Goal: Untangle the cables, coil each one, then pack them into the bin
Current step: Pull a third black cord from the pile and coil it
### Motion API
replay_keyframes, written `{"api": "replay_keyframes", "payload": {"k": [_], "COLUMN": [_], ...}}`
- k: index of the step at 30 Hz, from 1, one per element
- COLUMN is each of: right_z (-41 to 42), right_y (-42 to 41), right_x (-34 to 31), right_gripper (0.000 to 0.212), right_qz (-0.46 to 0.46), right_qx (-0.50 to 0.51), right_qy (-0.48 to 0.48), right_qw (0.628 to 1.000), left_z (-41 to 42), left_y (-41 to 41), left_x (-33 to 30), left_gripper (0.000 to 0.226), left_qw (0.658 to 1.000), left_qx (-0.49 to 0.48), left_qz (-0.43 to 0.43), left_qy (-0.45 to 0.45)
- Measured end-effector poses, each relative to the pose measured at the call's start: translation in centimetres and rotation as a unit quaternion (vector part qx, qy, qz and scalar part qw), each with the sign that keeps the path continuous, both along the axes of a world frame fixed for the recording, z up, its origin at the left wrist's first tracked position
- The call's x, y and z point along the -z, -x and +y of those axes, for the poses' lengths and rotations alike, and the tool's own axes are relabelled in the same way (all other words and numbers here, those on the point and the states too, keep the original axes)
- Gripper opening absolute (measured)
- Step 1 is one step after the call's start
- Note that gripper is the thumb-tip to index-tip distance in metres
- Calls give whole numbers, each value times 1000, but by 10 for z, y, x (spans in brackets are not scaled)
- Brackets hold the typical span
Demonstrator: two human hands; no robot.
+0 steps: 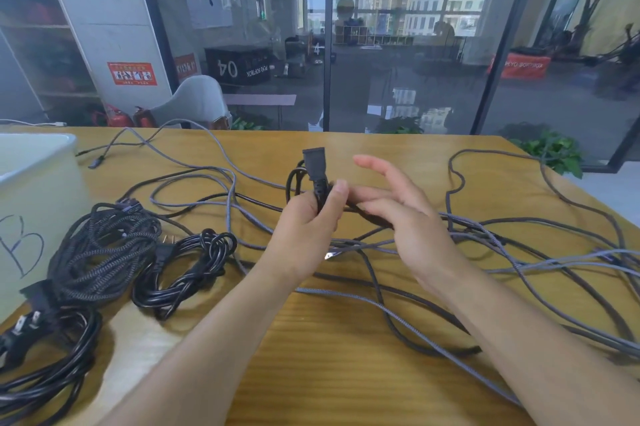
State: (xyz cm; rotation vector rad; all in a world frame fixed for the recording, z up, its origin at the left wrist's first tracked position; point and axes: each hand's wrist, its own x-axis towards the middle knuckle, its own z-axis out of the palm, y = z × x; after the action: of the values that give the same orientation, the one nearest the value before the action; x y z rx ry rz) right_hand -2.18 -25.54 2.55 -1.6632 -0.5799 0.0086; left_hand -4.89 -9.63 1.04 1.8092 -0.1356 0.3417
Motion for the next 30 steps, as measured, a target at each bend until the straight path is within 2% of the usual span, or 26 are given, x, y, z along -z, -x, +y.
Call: {"api": "replay_keyframes", "payload": {"k": [4, 7, 12, 15, 18, 22, 27, 28, 30], "right_z": [-4, -7, -20, -30, -39, -51, -54, -54, -57], "right_y": [-5, -15, -33, -44, -59, -76, -81, -82, -83], "right_x": [1, 6, 21, 23, 27, 35, 34, 33, 33], "right_gripper": [66, 55, 35, 37, 42, 39, 36, 35, 32], "right_qz": [-1, -23, -141, -178, -214, -217, -142, -140, -158], "right_qx": [-38, -25, -1, 5, 46, 145, 234, 257, 294], "right_qy": [-9, 12, 226, 321, 367, 343, 186, 179, 224], "right_qw": [999, 999, 964, 930, 904, 902, 944, 939, 916], "left_z": [5, 9, 22, 30, 32, 31, 32, 33, 34], "left_y": [-2, -5, -10, -8, -6, -5, -3, -3, -3], "left_x": [0, 3, -2, -11, -17, -19, -19, -19, -20], "left_gripper": [45, 48, 41, 40, 39, 39, 40, 41, 42], "left_qw": [999, 998, 992, 986, 977, 973, 975, 976, 976], "left_qx": [-35, -67, -97, -95, -85, -73, -82, -86, -91], "left_qz": [-16, -16, -48, -57, -60, -61, -48, -44, -35], "left_qy": [-8, -2, 62, 127, 187, 210, 199, 196, 195]}}
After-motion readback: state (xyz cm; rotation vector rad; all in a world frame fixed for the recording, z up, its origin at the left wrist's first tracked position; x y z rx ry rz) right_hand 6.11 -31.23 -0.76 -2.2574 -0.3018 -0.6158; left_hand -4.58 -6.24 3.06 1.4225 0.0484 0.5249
